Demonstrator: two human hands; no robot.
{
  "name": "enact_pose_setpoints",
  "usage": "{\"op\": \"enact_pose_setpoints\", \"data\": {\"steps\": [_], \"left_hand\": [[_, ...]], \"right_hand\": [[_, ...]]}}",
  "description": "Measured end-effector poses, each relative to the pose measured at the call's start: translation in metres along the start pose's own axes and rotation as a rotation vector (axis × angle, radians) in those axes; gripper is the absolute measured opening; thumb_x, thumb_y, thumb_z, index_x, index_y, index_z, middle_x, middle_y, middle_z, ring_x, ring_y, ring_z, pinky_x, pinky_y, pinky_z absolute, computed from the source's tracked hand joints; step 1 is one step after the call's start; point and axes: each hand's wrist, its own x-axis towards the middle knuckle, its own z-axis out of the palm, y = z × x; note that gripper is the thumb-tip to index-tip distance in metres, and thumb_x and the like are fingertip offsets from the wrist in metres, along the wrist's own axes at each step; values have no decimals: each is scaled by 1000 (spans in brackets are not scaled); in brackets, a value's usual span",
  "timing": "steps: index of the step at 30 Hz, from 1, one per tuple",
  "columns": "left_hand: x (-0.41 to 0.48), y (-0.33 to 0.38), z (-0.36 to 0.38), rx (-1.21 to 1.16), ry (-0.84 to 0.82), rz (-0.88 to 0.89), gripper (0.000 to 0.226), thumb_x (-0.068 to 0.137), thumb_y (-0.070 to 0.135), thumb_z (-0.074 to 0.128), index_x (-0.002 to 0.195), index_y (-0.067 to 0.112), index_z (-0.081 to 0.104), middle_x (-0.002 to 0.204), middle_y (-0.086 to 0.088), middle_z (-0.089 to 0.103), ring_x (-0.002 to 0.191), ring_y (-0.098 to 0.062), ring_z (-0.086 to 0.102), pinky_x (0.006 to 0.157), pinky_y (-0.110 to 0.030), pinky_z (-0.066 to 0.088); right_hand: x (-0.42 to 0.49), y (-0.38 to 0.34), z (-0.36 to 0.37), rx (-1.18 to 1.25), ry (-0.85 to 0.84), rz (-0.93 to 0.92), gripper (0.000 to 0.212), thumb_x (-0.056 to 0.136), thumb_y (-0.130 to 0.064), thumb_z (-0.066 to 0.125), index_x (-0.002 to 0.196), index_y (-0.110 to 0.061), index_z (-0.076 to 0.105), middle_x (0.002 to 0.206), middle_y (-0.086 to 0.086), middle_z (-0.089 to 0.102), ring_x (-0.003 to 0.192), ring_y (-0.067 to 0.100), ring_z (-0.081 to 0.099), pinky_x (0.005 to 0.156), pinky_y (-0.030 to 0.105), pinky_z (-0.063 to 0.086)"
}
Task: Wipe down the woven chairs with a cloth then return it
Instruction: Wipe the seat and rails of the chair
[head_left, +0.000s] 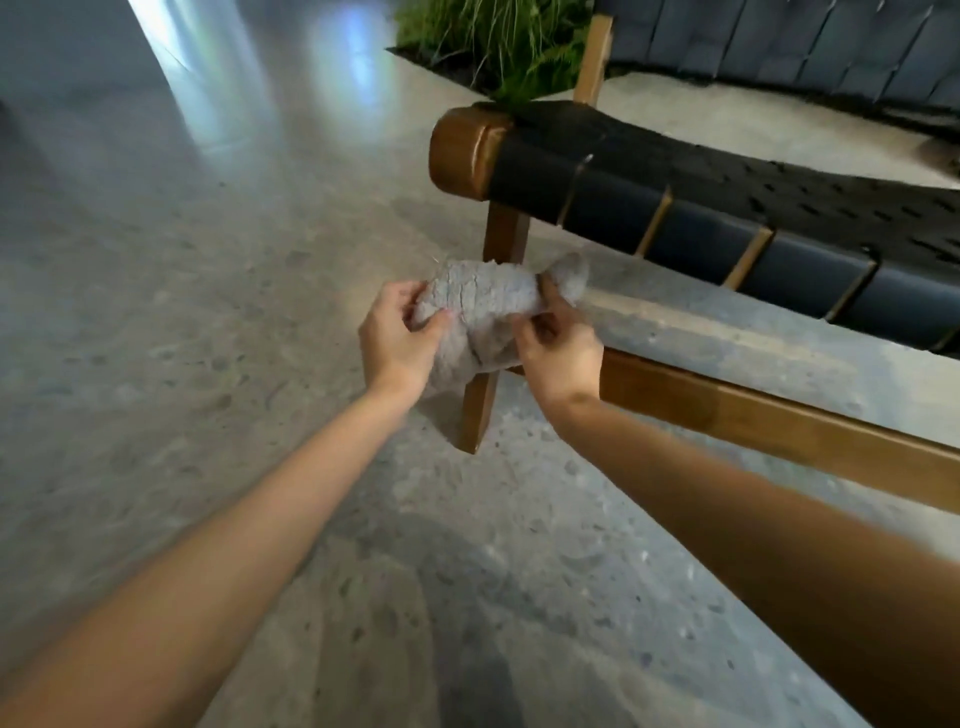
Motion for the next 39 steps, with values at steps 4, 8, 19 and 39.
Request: {"op": "enact_pose_setpoints", "data": {"steps": [4, 8, 19, 39], "left_hand": [[9, -12, 20, -24, -51, -45, 35, 86, 21, 67, 119, 9, 58, 111, -2, 66, 101, -14, 61, 77, -10, 40], [2, -10, 34, -18, -166, -14, 20, 98, 20, 46, 103, 10, 63, 102, -8, 65, 95, -21, 59, 80, -27, 43], [12, 35, 33, -379, -355, -98, 44, 102, 34, 37, 145, 26, 35, 148, 3, 39, 134, -13, 37, 106, -25, 31], [20, 21, 28, -314, -462, 3, 41, 102, 24, 38, 142, 29, 37, 141, 1, 49, 127, -16, 48, 103, -42, 44]], "right_hand": [[9, 6, 18, -61, -87, -19, 66, 98, -29, 50, 153, -27, 14, 138, 11, 50, 119, 22, 54, 103, 36, 45], [15, 6, 19, -77, -128, -28, 68, 100, -23, 46, 154, -23, 3, 130, 16, 55, 108, 25, 58, 90, 29, 49], [34, -14, 8, 130, -139, -101, 42, 100, -14, 45, 142, -14, 39, 114, -5, 58, 86, -6, 59, 75, 12, 50], [31, -22, 19, 227, -148, -167, 59, 101, -9, 40, 153, -24, 15, 152, 2, 35, 123, 3, 43, 94, 16, 46]]}}
